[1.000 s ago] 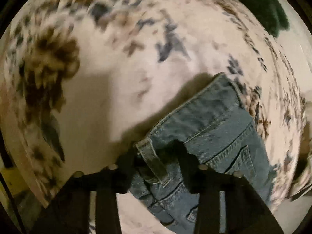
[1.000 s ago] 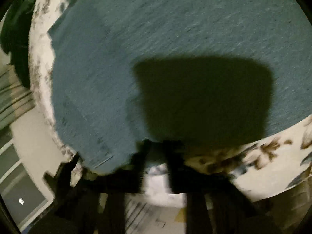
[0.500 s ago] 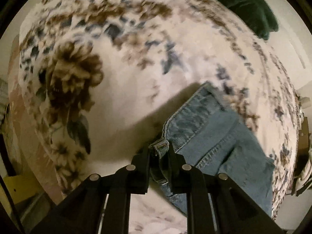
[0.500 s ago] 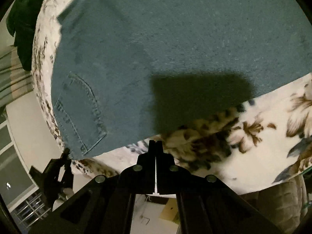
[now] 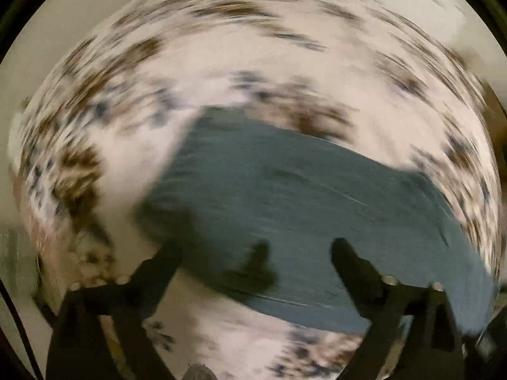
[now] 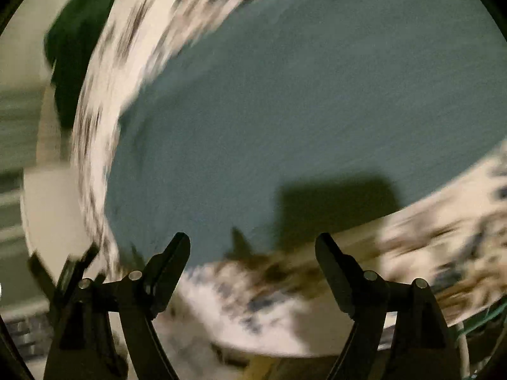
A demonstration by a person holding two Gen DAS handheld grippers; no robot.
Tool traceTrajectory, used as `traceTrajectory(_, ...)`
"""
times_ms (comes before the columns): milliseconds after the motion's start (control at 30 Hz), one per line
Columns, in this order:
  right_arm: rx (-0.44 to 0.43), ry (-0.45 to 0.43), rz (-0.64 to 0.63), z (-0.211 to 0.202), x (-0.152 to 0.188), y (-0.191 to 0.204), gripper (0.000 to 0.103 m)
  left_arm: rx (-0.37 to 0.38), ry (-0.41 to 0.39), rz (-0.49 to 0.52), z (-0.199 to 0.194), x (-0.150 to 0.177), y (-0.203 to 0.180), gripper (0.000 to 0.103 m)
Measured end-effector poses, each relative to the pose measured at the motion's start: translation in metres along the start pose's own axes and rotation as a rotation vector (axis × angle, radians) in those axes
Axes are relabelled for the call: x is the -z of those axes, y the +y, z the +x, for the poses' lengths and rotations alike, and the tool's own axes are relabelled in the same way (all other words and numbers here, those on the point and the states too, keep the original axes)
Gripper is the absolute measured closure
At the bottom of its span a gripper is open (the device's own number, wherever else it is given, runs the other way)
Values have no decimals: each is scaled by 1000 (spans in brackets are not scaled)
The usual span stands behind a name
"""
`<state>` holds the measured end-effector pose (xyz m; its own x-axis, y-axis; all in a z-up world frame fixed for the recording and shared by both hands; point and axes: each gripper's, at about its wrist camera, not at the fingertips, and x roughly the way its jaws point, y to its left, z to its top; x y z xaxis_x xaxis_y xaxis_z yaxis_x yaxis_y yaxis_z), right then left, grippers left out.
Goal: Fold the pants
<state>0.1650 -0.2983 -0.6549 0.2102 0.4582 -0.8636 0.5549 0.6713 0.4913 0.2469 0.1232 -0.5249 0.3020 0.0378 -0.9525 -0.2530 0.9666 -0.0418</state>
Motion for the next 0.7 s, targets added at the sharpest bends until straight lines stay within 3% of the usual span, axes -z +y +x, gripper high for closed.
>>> traceTrajectory(67,16,-103,94,-23,-17,-35,19,64,26,97,1,10,-62,0)
traceTrajectory(133,23,-242,222,-66,-36,-100,19,138,77,170,10,25,-125,0)
traceTrajectory(200,19,-324,322,-92,-51,-157,19,197,122,227,22,48,-177,0)
traceTrajectory(300,-98,-400,466,-104,-67,-227,20,243,216,339,47,90,-248,0)
traceTrajectory(333,-215,-418,507,-102,-75,-254,20,249,250,373,54,100,-261,0)
traceTrajectory(367,-256,-426,526,-97,-82,-268,21,227,296,437,66,113,-285,0)
traceTrajectory(467,-337,-451,535,-91,-94,-285,44,188,353,519,84,137,-323,0)
traceTrajectory(533,-389,-505,508,-100,-96,-281,62,133,331,564,88,143,-336,0)
traceTrajectory(633,-429,-554,409,-121,-98,-259,63,107,322,554,90,141,-339,0)
traceTrajectory(700,-439,-541,363,-123,-105,-249,63,103,321,539,93,140,-337,0)
